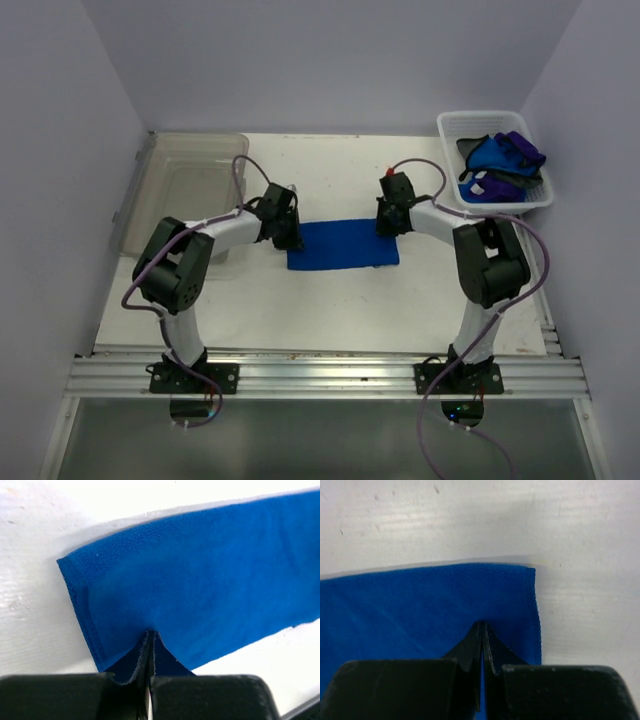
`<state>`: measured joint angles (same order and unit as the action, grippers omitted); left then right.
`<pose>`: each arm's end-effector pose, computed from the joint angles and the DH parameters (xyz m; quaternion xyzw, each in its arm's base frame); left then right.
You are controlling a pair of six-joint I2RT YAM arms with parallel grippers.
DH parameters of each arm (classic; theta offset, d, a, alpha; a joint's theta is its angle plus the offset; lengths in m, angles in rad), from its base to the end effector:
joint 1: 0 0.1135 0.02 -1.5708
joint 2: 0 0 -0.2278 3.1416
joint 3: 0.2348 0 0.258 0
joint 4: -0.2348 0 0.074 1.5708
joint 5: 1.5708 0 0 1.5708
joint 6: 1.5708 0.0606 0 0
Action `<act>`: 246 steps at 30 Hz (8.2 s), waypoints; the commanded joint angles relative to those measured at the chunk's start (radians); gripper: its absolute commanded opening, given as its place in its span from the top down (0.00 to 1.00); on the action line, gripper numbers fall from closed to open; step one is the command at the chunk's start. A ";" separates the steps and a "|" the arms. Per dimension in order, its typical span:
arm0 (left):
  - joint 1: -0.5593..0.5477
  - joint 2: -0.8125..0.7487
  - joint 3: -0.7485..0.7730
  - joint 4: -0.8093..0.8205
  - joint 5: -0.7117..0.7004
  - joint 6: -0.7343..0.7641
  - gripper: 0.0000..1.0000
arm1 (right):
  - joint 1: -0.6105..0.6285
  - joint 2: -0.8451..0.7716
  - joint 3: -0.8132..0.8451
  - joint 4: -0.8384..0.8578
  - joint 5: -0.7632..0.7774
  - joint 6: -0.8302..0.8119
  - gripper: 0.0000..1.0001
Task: Roll the towels
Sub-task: Fold the towel, then roll the towel
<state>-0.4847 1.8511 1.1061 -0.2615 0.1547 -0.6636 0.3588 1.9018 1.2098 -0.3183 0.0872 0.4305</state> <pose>0.3317 -0.1852 0.0933 -0.0641 0.9557 -0.2131 0.1928 0.3735 0.1345 0.1012 0.0465 0.9590 0.0676 0.2712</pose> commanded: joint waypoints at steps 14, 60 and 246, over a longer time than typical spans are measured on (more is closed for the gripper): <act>0.000 0.215 0.276 -0.019 0.011 0.110 1.00 | 0.238 -0.572 -0.587 -0.019 -0.069 0.272 1.00; -0.226 -0.122 0.000 0.024 0.146 0.056 1.00 | 0.379 -0.779 -0.581 -0.242 0.048 0.217 0.84; -0.304 -0.148 -0.055 0.005 -0.113 -0.215 1.00 | 0.184 -0.454 -0.352 0.016 -0.044 0.297 0.77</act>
<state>-0.7975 1.6951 1.0080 -0.2581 0.0658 -0.8963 0.5526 1.5299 0.8616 -0.3210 0.0101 0.7082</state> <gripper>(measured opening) 0.005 0.201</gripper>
